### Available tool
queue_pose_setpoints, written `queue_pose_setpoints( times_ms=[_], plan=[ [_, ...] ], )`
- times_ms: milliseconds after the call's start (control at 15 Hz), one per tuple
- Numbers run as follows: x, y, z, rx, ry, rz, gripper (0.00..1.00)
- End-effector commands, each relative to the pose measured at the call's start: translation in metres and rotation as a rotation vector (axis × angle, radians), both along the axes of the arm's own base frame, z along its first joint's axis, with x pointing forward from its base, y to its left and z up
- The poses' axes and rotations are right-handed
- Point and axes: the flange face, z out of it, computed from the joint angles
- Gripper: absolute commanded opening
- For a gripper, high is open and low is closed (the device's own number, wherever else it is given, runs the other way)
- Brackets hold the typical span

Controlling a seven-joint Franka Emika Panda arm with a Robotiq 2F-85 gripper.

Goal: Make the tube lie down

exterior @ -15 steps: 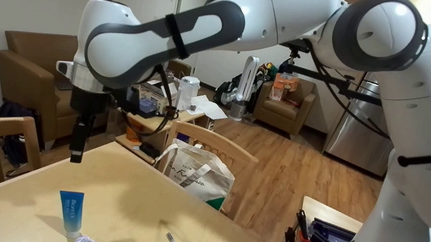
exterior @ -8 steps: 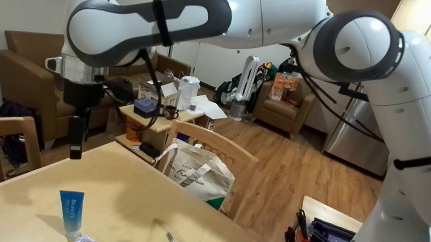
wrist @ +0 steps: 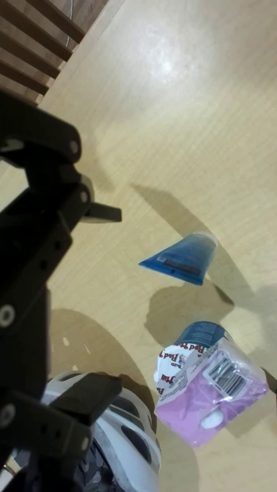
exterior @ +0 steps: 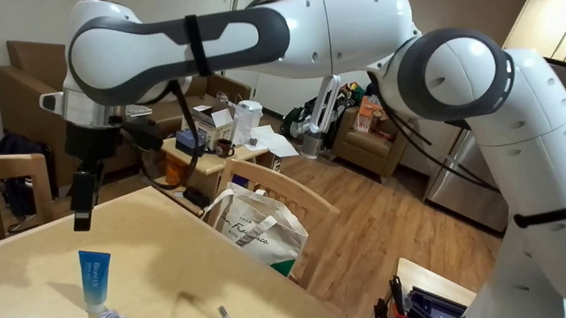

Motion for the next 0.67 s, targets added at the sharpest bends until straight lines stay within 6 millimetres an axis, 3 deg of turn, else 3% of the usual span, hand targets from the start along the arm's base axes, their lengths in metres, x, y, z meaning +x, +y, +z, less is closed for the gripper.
queue_pose_setpoints(
  times_ms=[0,133,600],
  plan=[
    [-0.002,-0.003,0.003,-0.046,-0.011,-0.046,1.0],
    [-0.003,0.002,-0.006,-0.08,-0.029,-0.076,1.0],
    [-0.017,0.046,-0.037,-0.157,-0.109,-0.2,1.0]
  ],
)
